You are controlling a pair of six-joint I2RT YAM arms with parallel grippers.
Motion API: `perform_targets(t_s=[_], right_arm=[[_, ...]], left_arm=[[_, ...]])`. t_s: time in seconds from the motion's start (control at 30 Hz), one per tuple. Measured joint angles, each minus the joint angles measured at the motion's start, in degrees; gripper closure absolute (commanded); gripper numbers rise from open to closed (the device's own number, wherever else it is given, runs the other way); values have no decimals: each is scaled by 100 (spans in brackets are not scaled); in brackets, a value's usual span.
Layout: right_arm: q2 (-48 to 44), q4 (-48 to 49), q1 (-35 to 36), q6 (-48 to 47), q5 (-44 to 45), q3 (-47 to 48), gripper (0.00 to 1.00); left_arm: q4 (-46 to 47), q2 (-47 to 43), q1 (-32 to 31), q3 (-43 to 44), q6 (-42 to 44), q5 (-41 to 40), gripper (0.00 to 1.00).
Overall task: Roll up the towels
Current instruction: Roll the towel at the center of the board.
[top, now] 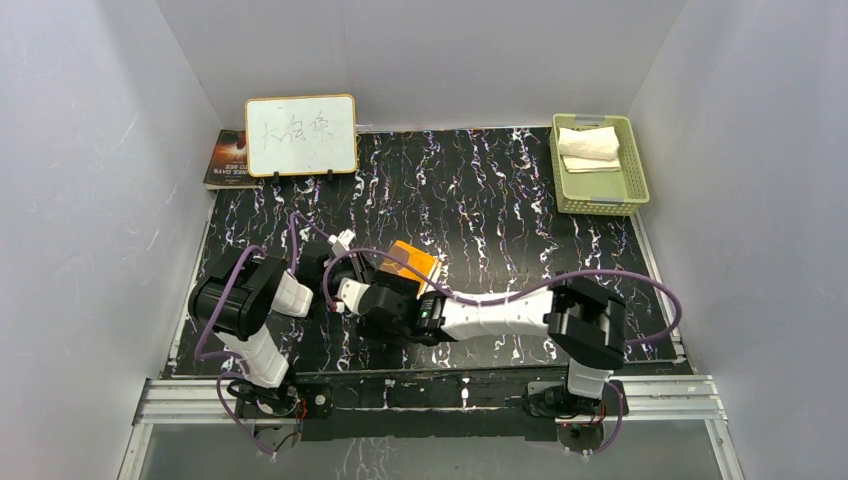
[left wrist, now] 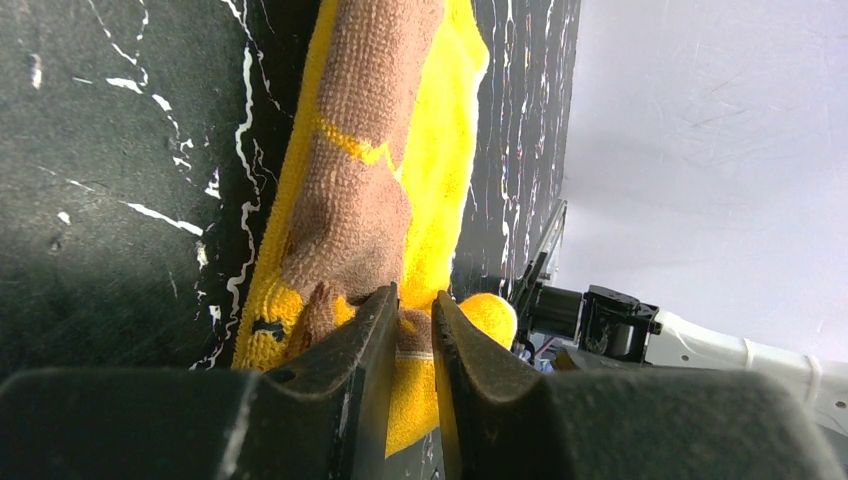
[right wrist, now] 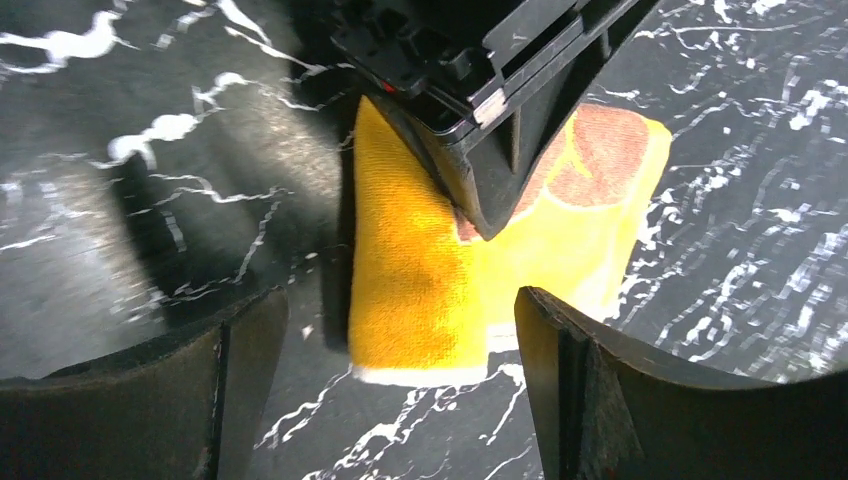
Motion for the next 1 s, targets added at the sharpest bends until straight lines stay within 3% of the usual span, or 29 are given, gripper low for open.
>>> perform_targets(t_s=[0.23,0.5,0.83,1.0], right_arm=[[734,131,234,-389,1132,11,26],[778,153,352,-496,1283,17,48],[1047,149,245,-428,1456,120,60],[1095,144,131,-326,1397,127,77]], left_arm=[[81,70,15,7,-13,72,79],[173,136,31,7,-46,133,79],[168,205,33,66,-46,219,79],[101,208,31,101,-24,249,79]])
